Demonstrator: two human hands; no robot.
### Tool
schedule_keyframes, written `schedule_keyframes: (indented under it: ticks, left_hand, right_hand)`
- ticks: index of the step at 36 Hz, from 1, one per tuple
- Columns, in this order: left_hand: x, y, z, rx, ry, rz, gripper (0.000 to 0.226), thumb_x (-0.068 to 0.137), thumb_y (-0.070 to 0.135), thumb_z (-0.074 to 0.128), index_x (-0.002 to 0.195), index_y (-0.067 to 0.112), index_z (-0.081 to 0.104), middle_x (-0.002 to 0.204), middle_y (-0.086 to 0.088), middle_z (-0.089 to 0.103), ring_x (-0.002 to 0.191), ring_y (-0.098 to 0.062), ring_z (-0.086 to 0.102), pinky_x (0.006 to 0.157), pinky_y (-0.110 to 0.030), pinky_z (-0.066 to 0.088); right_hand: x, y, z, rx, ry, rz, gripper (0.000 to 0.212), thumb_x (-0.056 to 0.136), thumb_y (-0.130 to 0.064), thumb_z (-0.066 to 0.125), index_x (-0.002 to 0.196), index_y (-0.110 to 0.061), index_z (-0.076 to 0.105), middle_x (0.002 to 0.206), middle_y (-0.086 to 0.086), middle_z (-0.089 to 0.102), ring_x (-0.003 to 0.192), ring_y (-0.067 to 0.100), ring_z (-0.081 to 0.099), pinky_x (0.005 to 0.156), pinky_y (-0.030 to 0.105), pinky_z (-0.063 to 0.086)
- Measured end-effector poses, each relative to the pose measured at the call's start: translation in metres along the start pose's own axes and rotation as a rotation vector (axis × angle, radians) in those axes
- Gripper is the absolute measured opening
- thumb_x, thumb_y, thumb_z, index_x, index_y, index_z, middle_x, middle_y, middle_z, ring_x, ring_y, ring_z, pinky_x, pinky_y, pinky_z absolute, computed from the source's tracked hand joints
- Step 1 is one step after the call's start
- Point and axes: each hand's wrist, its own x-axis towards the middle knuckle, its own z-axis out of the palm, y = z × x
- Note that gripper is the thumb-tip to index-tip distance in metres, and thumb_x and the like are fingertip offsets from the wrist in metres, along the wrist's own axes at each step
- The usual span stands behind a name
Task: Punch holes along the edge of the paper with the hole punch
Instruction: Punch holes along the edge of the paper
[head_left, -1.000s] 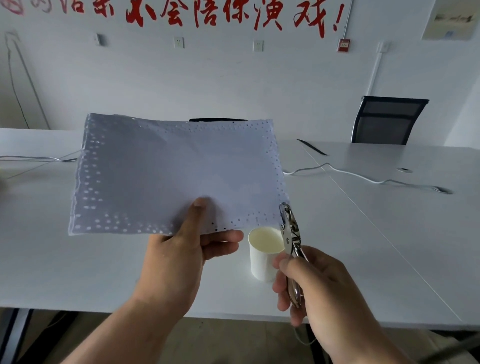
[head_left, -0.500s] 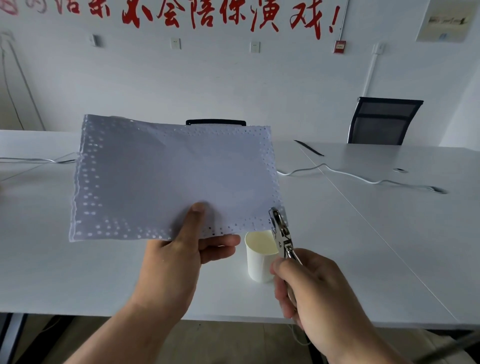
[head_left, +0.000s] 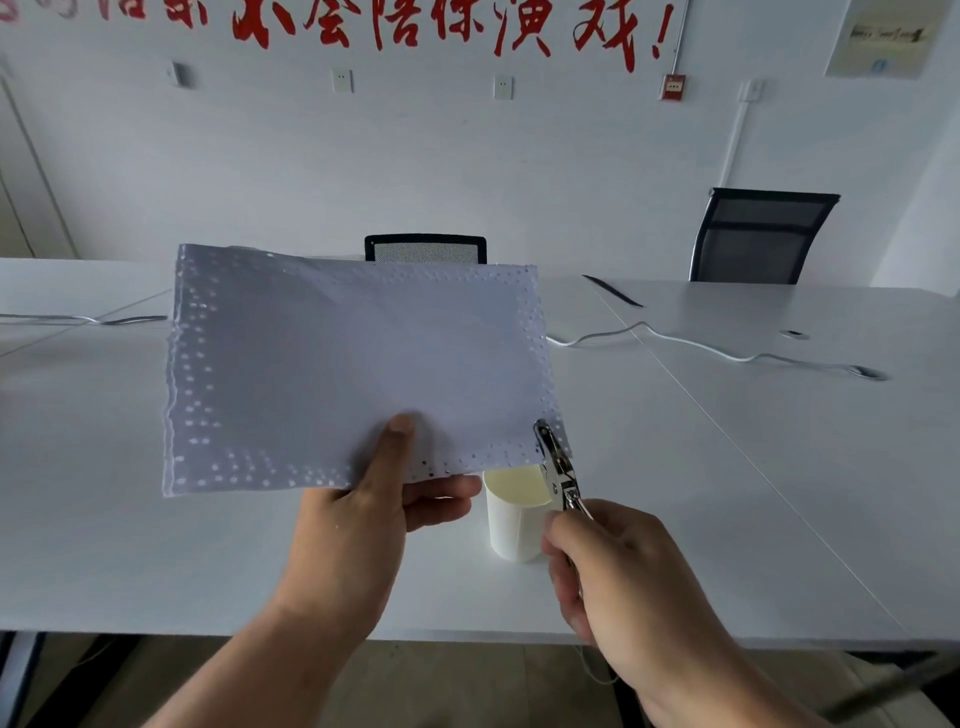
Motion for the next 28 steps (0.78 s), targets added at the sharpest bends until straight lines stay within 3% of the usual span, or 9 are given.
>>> schedule_keyframes:
  ticks: [4, 8, 12, 22, 28]
  left_hand:
    - [0.002, -0.004, 0.002, 0.003, 0.010, -0.020, 0.027, 0.098, 0.033, 0.060, 0.085, 0.030, 0.083, 0.079, -0.009, 0.083, 0.067, -0.034, 0.081, 0.058, -0.035, 0.065]
    - [0.009, -0.012, 0.004, 0.036, 0.008, -0.067, 0.034, 0.106, 0.026, 0.056, 0.085, 0.033, 0.082, 0.081, -0.008, 0.084, 0.070, -0.034, 0.082, 0.059, -0.035, 0.065]
    - [0.014, -0.023, 0.004, 0.054, 0.023, -0.132, 0.029, 0.110, 0.021, 0.054, 0.096, 0.020, 0.079, 0.082, -0.012, 0.084, 0.072, -0.037, 0.082, 0.059, -0.035, 0.065]
    - [0.016, -0.044, 0.002, 0.037, 0.050, -0.212, 0.025, 0.111, 0.019, 0.052, 0.108, 0.007, 0.073, 0.087, -0.014, 0.084, 0.074, -0.036, 0.082, 0.059, -0.033, 0.065]
    - [0.018, -0.047, 0.001, 0.038, 0.042, -0.205, 0.026, 0.111, 0.020, 0.051, 0.107, 0.007, 0.074, 0.085, -0.015, 0.084, 0.074, -0.035, 0.082, 0.060, -0.034, 0.066]
  right_hand:
    - [0.004, 0.003, 0.000, 0.015, -0.009, 0.034, 0.033, 0.069, -0.034, 0.051, 0.065, -0.003, 0.042, 0.051, 0.006, 0.043, 0.049, 0.021, 0.032, 0.053, 0.037, 0.024]
    - [0.014, 0.002, -0.001, 0.048, -0.027, 0.134, 0.017, 0.076, -0.024, 0.053, 0.062, -0.015, 0.049, 0.053, 0.006, 0.042, 0.042, 0.019, 0.030, 0.041, 0.023, 0.022]
    - [0.024, 0.004, -0.006, 0.066, -0.065, 0.253, 0.013, 0.080, -0.018, 0.053, 0.068, -0.015, 0.056, 0.057, 0.009, 0.046, 0.043, 0.018, 0.031, 0.041, 0.020, 0.020]
    - [0.033, 0.010, -0.009, 0.078, -0.082, 0.362, 0.026, 0.085, -0.038, 0.061, 0.070, -0.016, 0.059, 0.054, 0.005, 0.050, 0.038, 0.017, 0.037, 0.036, 0.017, 0.022]
    - [0.034, 0.010, -0.008, 0.086, -0.089, 0.391, 0.035, 0.089, -0.044, 0.060, 0.066, -0.018, 0.056, 0.056, 0.004, 0.044, 0.038, 0.016, 0.029, 0.036, 0.017, 0.021]
